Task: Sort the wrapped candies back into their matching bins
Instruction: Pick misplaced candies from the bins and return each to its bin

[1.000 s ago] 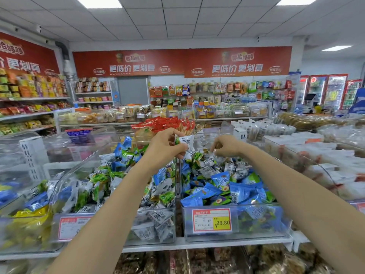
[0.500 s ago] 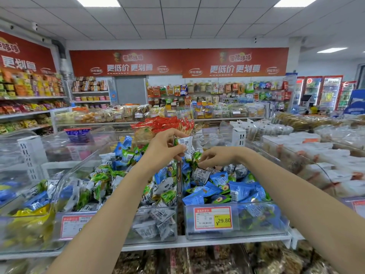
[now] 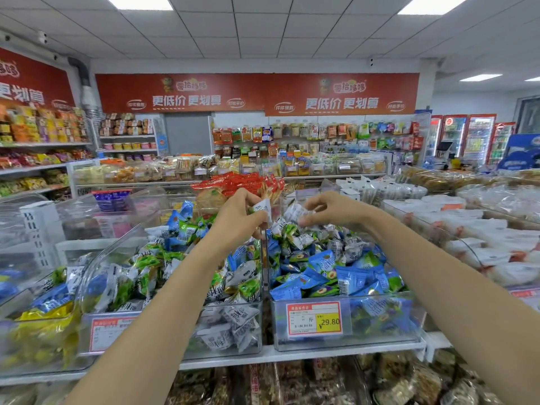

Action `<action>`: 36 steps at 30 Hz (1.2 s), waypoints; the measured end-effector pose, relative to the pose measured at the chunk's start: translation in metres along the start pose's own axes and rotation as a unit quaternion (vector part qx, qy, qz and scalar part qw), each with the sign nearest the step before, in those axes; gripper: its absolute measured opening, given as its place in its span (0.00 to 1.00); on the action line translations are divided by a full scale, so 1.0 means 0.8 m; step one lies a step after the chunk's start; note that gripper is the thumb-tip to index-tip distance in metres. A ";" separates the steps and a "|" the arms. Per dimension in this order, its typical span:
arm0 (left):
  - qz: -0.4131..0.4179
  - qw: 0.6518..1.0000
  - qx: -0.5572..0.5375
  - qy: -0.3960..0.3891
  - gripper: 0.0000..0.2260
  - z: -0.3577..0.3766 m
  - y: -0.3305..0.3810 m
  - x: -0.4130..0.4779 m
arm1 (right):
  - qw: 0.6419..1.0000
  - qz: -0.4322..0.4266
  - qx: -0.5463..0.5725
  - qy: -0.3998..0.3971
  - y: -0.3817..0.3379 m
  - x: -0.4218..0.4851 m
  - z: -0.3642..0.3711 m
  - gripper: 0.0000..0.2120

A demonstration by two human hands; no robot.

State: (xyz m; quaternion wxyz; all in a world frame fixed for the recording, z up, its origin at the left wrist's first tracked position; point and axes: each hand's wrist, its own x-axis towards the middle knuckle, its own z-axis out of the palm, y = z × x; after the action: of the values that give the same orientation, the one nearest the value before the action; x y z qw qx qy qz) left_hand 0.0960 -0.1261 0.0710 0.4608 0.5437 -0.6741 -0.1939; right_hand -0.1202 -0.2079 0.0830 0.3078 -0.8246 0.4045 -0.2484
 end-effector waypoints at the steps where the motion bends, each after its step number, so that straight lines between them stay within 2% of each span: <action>1: 0.009 1.000 0.002 0.008 0.10 0.001 0.003 0.000 | 1.000 -0.021 0.019 0.010 -0.007 -0.006 -0.004 0.11; 3: 0.035 0.999 -0.005 0.013 0.15 0.005 0.006 0.001 | 0.997 -0.060 0.038 0.010 -0.020 -0.015 -0.004 0.08; 5: 0.049 0.999 -0.009 -0.001 0.10 0.009 0.010 0.000 | 0.996 -0.079 0.046 0.010 -0.030 -0.020 0.001 0.07; 6: 0.044 0.999 -0.006 -0.016 0.11 0.011 0.014 -0.003 | 0.995 -0.085 0.048 0.011 -0.036 -0.021 0.005 0.05; 8: 0.033 0.999 -0.003 -0.033 0.19 0.012 0.015 -0.005 | 0.994 -0.098 0.039 0.022 -0.045 -0.018 0.013 0.10; 11: 0.057 0.998 0.001 0.035 0.16 -0.003 0.009 -0.007 | 0.994 -0.102 0.040 0.022 -0.054 -0.011 0.022 0.12; 15: 0.014 0.991 -0.026 0.127 0.15 -0.047 -0.009 -0.011 | 0.992 -0.112 0.040 0.037 -0.067 0.005 0.033 0.15; 17: -0.002 0.991 0.045 0.123 0.12 -0.071 -0.022 -0.016 | 0.992 -0.115 0.040 0.040 -0.077 0.015 0.043 0.16; 20: -0.055 0.982 0.178 0.035 0.15 -0.097 -0.041 -0.024 | 0.991 -0.128 0.030 0.026 -0.097 0.032 0.064 0.14; 22: -0.098 0.956 0.275 -0.026 0.11 -0.105 -0.056 -0.028 | 0.989 -0.144 0.002 0.016 -0.111 0.045 0.080 0.12; 24: -0.119 0.912 0.386 -0.065 0.05 -0.108 -0.070 -0.031 | 0.989 -0.148 -0.019 0.002 -0.121 0.056 0.096 0.11; 26: -0.128 0.895 0.425 -0.049 0.10 -0.109 -0.078 -0.035 | 0.987 -0.147 -0.054 -0.039 -0.126 0.063 0.109 0.09; 28: -0.095 0.907 0.410 0.009 0.14 -0.107 -0.075 -0.038 | 0.983 -0.147 -0.092 -0.067 -0.126 0.066 0.113 0.09; 31: 0.040 0.963 0.259 0.063 0.09 -0.097 -0.058 -0.038 | 0.987 -0.142 -0.076 0.019 -0.113 0.063 0.090 0.07; 34: 0.104 0.978 0.179 0.004 0.09 -0.076 -0.032 -0.039 | 0.985 -0.095 -0.052 0.134 -0.072 0.062 0.054 0.04; 36: 0.123 0.977 0.167 -0.054 0.12 -0.060 -0.023 -0.036 | 0.983 -0.014 -0.123 0.136 -0.031 0.064 0.037 0.04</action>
State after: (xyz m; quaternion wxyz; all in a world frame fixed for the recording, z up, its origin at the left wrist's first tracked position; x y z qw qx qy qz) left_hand 0.1454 -0.0945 0.0691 0.3473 0.5143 -0.7826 -0.0495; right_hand -0.0596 -0.2289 0.0884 0.1420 -0.8203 0.4584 -0.3110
